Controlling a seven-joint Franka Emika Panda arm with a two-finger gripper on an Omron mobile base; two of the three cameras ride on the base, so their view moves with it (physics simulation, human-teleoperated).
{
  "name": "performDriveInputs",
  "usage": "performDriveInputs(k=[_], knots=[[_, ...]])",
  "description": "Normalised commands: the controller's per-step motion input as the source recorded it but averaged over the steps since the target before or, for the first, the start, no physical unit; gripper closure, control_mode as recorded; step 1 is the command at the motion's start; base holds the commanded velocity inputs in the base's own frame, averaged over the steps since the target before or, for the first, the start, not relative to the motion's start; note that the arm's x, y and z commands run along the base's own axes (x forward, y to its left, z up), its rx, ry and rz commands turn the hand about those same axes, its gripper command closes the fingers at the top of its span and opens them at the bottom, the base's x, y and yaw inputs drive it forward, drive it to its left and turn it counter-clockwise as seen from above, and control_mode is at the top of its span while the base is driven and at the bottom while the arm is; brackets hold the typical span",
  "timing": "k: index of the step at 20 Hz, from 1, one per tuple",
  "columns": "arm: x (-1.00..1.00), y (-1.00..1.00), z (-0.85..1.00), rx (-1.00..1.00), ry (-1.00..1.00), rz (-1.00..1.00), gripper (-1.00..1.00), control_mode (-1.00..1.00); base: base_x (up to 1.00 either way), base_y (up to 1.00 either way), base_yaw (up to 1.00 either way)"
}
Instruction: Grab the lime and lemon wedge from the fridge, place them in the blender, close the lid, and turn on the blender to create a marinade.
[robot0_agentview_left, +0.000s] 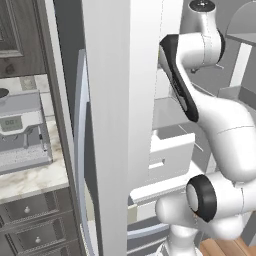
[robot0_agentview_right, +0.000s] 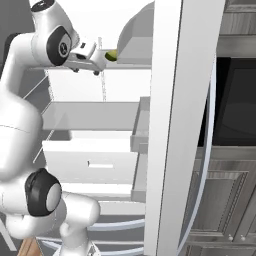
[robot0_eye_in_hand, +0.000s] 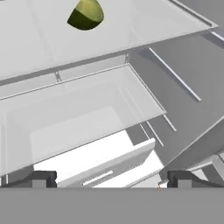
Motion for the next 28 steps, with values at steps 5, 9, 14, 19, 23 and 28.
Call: performDriveInputs(k=[5,9,14,19,23,28], knots=[[0.83,-0.12,0.01,0.0,-0.02,-0.05,-1.0,-1.0,0.0,0.0,0.0],[0.66,-0.05,0.02,0.0,0.0,-0.02,-1.0,-1.0,0.0,0.0,0.0],[0.65,-0.02,-0.04,0.0,0.0,0.0,-1.0,-1.0,0.0,0.0,0.0],[0.64,0.0,-0.1,0.01,0.0,0.0,-1.0,-1.0,0.0,0.0,0.0],[0.55,0.0,-0.07,0.0,0.0,0.0,-1.0,-1.0,0.0,0.0,0.0],[0.54,0.0,-0.06,0.0,0.0,0.0,-1.0,-1.0,0.0,0.0,0.0]])
